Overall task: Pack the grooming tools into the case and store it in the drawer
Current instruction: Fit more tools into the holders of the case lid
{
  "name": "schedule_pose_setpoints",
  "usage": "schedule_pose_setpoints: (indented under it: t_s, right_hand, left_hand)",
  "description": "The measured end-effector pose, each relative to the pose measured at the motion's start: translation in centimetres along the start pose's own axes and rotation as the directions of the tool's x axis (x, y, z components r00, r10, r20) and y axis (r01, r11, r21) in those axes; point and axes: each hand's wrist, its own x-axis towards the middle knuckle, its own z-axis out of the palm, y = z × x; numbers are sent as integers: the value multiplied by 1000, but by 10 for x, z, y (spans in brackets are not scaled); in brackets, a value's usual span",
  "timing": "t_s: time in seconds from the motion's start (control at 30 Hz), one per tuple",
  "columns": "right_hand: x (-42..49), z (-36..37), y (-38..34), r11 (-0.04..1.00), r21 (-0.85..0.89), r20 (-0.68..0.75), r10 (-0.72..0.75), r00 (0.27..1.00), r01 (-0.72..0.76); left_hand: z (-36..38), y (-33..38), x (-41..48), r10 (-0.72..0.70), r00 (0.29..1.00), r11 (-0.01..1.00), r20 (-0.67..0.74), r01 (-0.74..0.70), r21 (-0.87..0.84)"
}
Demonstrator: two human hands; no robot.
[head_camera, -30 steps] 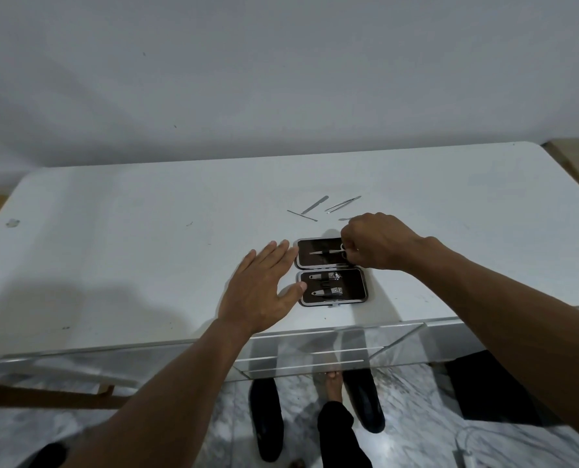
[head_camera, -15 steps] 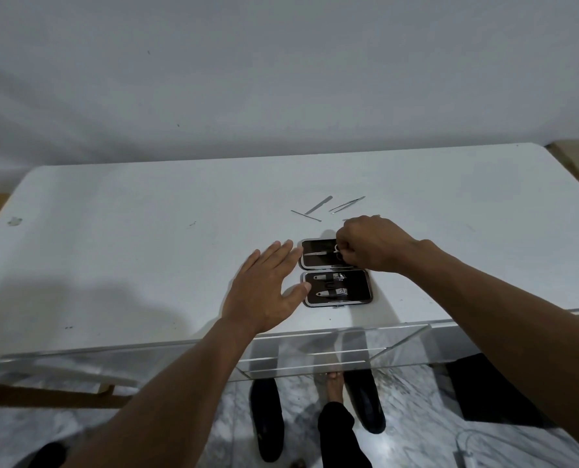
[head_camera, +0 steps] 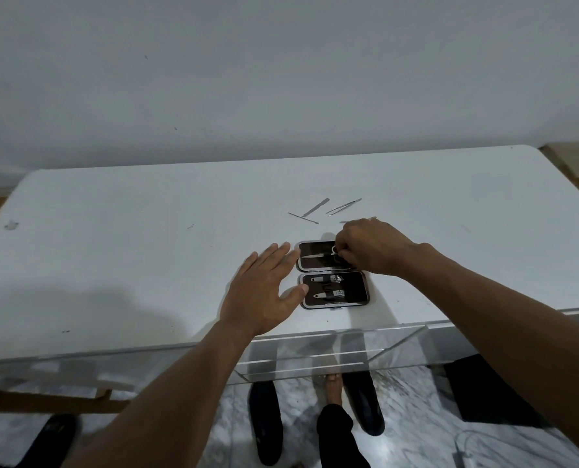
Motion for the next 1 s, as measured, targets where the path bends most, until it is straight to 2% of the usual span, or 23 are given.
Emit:
schedule_pose_setpoints:
  t_s: [0.37,0.77,1.0]
  right_hand:
    - [4,-1,0,1000,1,21,-4,1000,4]
    - [-20,-10,17,981,-183,46,74,996,-65]
    - [-52,-6,28,991,-127,48,45,998,-39]
  left_hand:
    - [1,-1,1,0,1000,1000,-7,0,17]
    - [1,-1,0,-7,1000,1000,-7,7,10]
    - [3,0,1,-12,1000,999,-2,12,31]
